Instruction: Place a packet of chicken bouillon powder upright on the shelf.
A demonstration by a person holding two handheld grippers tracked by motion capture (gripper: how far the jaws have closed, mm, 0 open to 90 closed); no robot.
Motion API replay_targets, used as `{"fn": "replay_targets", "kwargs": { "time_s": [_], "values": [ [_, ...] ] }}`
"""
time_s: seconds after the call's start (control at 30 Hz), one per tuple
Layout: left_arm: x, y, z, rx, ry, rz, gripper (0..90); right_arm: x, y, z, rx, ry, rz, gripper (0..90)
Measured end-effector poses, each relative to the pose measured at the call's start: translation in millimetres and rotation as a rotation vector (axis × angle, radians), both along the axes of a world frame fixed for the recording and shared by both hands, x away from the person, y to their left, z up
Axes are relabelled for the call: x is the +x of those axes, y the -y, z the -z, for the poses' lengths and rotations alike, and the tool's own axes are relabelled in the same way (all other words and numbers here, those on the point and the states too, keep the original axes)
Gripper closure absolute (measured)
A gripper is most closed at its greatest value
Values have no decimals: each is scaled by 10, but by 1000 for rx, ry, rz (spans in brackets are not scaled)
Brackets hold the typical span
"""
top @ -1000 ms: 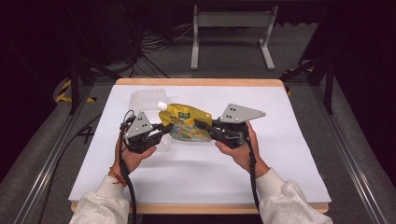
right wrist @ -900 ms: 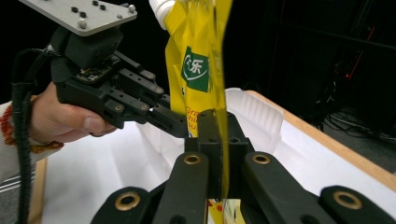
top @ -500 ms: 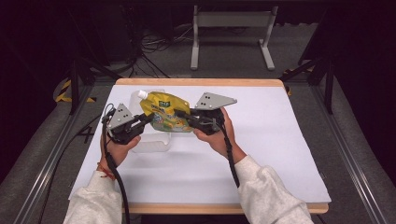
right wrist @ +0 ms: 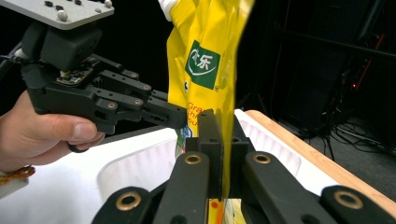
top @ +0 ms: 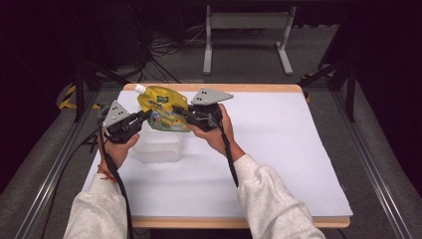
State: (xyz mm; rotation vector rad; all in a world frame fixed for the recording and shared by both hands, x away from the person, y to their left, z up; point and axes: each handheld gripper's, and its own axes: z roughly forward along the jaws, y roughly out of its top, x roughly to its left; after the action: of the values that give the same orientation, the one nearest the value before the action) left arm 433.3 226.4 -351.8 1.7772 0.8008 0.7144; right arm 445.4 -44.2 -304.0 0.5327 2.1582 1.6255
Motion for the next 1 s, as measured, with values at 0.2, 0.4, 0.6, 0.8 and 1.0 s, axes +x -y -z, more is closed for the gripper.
{"fn": "replay_targets", "kwargs": {
  "time_s": [0.2,0.4,0.6,0.8,1.0],
  "values": [
    [129,-83,65,-12,-9,-24,855,199,-123,105,0,-12,8,900],
    [216,-92,105,-20,-10,-49,856,318,-148,165,25,-15,14,900],
    [238,-151,156,1,-24,-70,854,370,-192,294,48,-44,5,899],
    [257,-190,207,4,-41,-61,853,358,-259,357,47,-58,-15,900],
    [255,-266,256,17,-79,-56,853,296,-375,390,4,-87,28,900]
  ]
}}
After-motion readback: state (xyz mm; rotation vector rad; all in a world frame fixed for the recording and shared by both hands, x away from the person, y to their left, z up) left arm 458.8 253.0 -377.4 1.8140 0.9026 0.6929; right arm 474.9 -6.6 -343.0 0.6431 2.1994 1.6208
